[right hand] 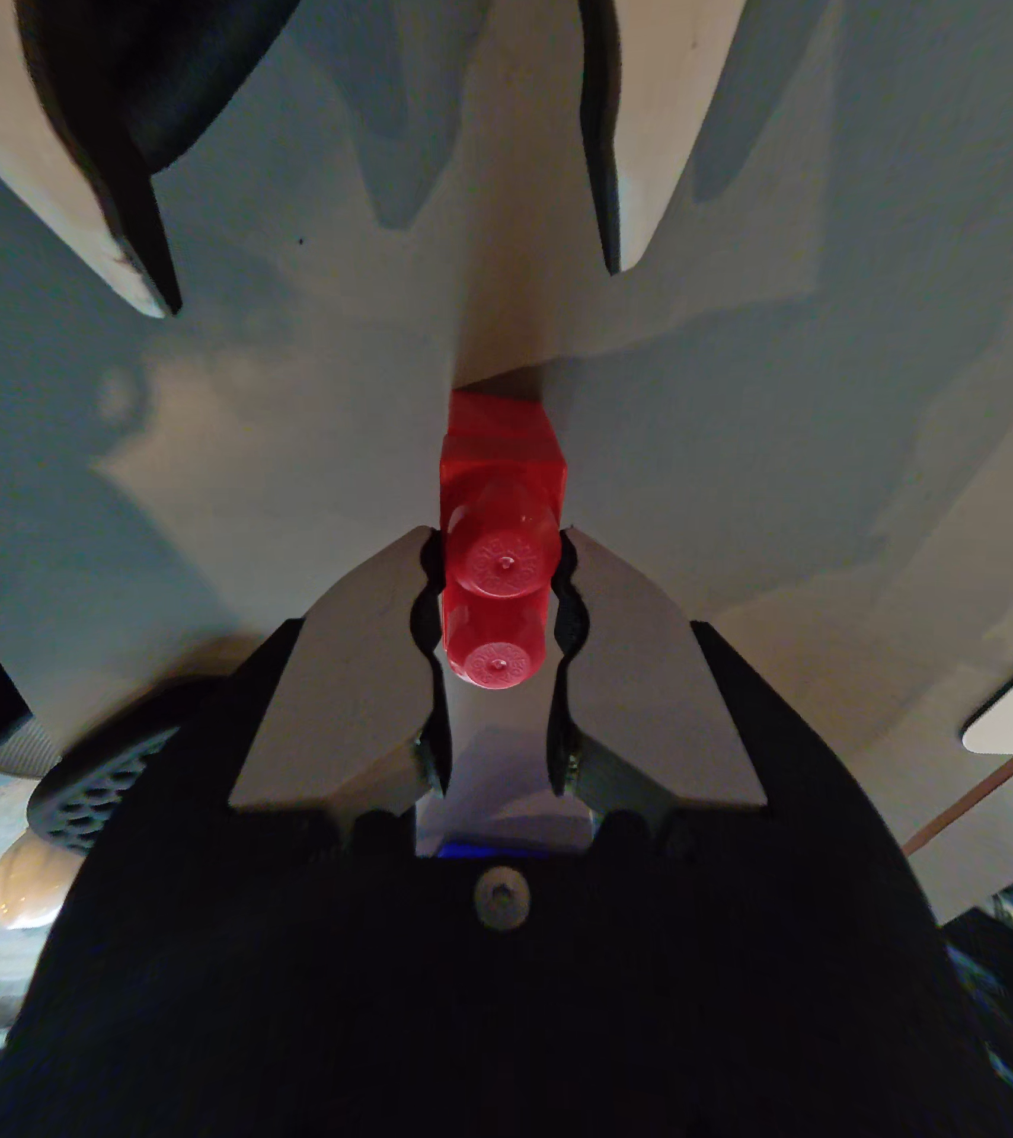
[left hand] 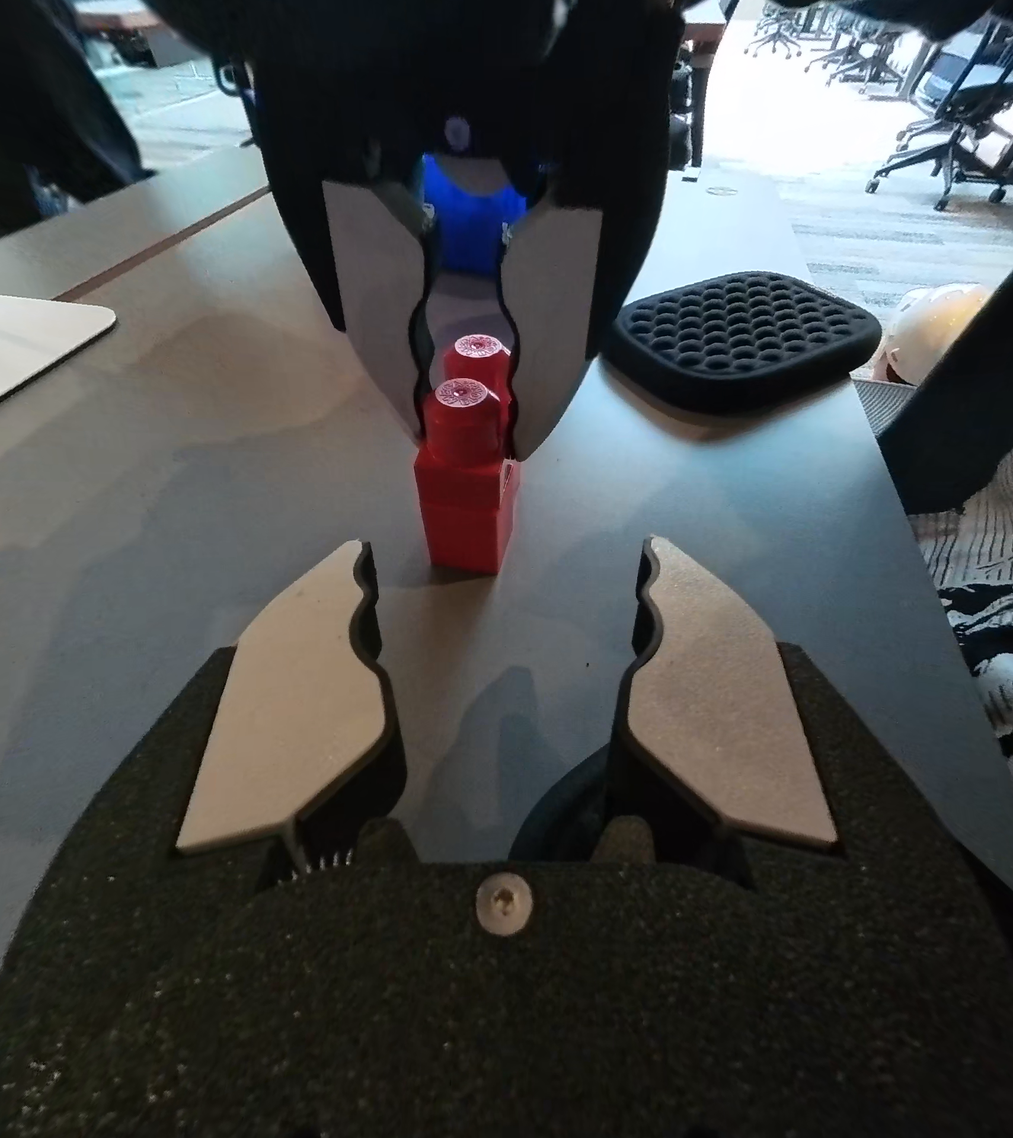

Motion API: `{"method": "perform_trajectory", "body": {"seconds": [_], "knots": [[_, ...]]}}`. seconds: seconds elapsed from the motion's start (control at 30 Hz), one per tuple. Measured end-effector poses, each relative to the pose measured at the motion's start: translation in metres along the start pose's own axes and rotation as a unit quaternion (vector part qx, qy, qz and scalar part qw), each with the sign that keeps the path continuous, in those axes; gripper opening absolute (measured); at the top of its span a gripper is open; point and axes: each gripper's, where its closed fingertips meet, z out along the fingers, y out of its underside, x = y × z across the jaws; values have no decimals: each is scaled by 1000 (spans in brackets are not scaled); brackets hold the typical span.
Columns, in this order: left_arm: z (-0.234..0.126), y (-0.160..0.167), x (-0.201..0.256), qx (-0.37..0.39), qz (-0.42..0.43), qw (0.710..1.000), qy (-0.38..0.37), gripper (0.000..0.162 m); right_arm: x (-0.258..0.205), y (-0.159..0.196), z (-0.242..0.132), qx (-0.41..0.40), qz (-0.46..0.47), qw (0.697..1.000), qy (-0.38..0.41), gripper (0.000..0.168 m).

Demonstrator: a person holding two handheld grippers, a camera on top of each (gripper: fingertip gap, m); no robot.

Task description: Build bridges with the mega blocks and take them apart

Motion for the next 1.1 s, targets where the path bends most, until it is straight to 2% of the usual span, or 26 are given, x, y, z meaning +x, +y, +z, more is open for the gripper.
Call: {"method": "perform_trajectory", "body": {"seconds": [0.3, 1.1], "knots": [[0, 0, 0, 0, -1, 1000, -2, 81, 1, 1, 2, -40, -3, 999, 9, 34], [-3, -1, -6, 8, -14, 1000, -18, 84, 2, 5, 1, 16, 23, 1000, -2, 34]]}}
